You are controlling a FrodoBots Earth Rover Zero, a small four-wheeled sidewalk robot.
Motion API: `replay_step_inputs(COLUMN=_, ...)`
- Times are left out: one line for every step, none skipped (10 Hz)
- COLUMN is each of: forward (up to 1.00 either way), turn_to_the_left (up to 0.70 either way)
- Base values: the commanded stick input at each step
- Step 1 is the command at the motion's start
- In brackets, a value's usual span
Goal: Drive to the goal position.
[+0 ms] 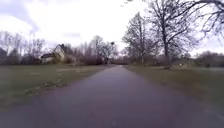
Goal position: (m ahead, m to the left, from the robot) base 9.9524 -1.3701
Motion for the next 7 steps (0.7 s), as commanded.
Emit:
replay_step_inputs(forward=1.00, turn_to_the_left=-0.40)
replay_step_inputs(forward=1.00, turn_to_the_left=-0.40)
replay_step_inputs(forward=1.00, turn_to_the_left=-0.32)
replay_step_inputs(forward=1.00, turn_to_the_left=0.00)
replay_step_inputs(forward=1.00, turn_to_the_left=0.00)
replay_step_inputs(forward=1.00, turn_to_the_left=0.00)
replay_step_inputs(forward=1.00, turn_to_the_left=0.00)
